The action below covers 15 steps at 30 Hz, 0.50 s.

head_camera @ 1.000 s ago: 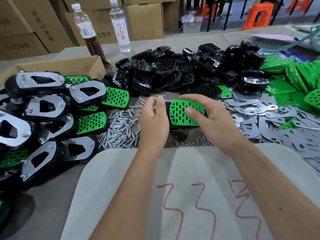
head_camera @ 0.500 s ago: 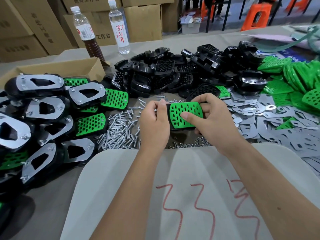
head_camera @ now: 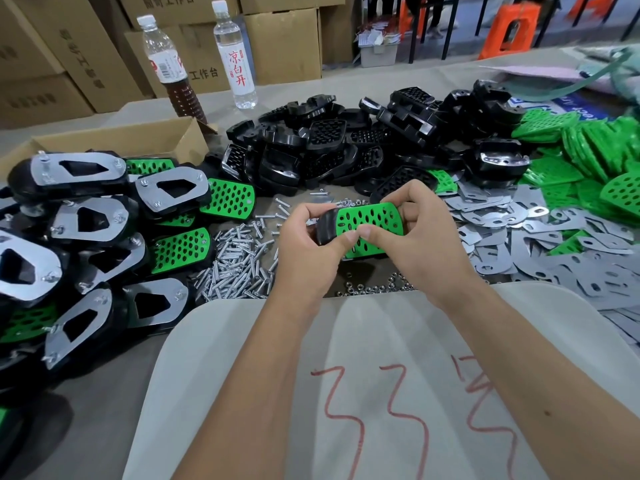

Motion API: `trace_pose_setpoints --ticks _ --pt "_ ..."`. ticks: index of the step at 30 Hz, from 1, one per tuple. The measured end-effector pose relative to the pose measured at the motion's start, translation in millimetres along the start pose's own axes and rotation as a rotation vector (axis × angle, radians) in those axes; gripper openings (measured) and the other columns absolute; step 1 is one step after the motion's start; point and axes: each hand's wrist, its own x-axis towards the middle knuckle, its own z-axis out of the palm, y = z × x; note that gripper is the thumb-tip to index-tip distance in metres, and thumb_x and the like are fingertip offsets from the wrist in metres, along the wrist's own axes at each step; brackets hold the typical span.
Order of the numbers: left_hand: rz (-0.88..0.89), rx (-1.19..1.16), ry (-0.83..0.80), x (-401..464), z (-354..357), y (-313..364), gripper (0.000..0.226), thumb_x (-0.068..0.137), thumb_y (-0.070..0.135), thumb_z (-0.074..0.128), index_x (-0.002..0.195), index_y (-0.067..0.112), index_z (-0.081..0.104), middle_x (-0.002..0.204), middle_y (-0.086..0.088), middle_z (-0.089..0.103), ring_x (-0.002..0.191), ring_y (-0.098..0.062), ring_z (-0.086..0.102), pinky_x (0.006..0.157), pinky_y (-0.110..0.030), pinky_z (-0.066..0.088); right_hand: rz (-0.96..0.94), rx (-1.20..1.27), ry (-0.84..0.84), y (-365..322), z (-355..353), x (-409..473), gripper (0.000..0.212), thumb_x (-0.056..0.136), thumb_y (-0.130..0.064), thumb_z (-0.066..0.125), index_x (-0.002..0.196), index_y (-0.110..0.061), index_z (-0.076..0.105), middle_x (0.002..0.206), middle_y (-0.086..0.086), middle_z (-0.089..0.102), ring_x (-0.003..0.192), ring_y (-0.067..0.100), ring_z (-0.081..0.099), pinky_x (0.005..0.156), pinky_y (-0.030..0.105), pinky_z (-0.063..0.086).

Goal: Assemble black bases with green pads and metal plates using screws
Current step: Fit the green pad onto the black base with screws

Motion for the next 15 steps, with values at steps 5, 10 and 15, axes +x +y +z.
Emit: trace_pose_setpoints --ticks 5,10,15 --pt "-0.066 -0.142 0.009 1 -2 4 0.042 0.082 -0.013 0.077 0.109 0.017 0.067 0.105 -0.019 0.074 0.092 -0.028 0.073 0.080 -0.038 0.063 0.088 0.076 0.066 -1 -3 -1 0.056 0.071 -0.037 0.095 0.114 -0.028 0.061 0.096 -0.004 0.064 0.078 0.013 0.062 0.071 0.036 0.058" --pt "-0.164 -0.310 -0.128 2 -8 12 0.033 0.085 -0.001 0.074 0.117 0.001 0.068 0.111 -0.022 0.075 0.093 -0.034 0.075 0.081 -0.055 0.063 0.167 0.400 -0.196 -9 -6 0 0.020 0.088 -0.016 0.083 0.106 -0.016 0.074 0.093 0.005 0.080 0.079 0.017 0.077 0.056 0.027 0.057" --pt "-0.073 -0.025 -0.062 3 5 9 0.041 0.092 0.050 0.066 0.086 0.010 0.069 0.087 -0.012 0.069 0.082 -0.028 0.065 0.083 -0.062 0.058 0.181 0.378 -0.167 -9 -4 -3 0.020 0.087 -0.006 0.081 0.104 -0.009 0.071 0.083 0.004 0.078 0.070 0.016 0.075 0.052 0.024 0.053"
